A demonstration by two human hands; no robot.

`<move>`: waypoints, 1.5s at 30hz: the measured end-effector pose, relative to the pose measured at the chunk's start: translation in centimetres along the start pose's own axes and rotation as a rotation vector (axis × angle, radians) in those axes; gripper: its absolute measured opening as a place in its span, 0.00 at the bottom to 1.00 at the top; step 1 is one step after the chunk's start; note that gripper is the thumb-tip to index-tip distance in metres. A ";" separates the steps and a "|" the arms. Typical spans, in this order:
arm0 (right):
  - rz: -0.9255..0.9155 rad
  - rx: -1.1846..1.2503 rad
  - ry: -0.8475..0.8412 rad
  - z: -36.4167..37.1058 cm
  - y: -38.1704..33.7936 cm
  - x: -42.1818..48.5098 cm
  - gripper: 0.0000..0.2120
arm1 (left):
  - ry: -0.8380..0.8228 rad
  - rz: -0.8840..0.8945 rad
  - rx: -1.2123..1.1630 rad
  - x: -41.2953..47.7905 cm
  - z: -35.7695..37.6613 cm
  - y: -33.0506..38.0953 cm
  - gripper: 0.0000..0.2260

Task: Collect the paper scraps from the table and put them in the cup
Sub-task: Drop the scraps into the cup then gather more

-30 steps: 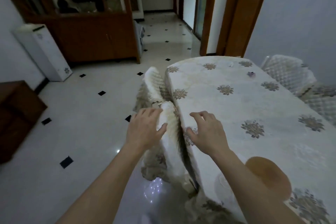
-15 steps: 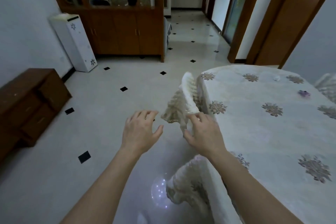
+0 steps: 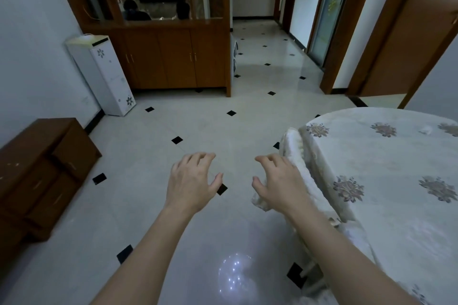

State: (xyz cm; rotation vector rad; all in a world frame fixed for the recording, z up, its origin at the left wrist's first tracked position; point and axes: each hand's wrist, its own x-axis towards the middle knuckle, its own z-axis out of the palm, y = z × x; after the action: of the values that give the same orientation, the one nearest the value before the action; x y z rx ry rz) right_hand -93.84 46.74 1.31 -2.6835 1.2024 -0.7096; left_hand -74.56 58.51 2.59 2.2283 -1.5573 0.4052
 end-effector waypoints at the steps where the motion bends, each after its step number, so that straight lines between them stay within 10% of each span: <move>1: -0.004 0.000 -0.010 0.6 -0.2 1.1 0.21 | -0.005 -0.003 0.001 0.8 0.3 -0.7 0.22; 45: 0.335 -0.066 -0.029 25.5 21.8 64.4 0.21 | -0.216 0.239 -0.126 68.6 37.7 -13.2 0.23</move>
State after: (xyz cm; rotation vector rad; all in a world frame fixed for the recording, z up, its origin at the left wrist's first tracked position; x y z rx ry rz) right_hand -59.72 -17.16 -3.82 -2.4382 1.6377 -0.5866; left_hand -38.29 -12.00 -2.00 2.0525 -1.9138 0.1286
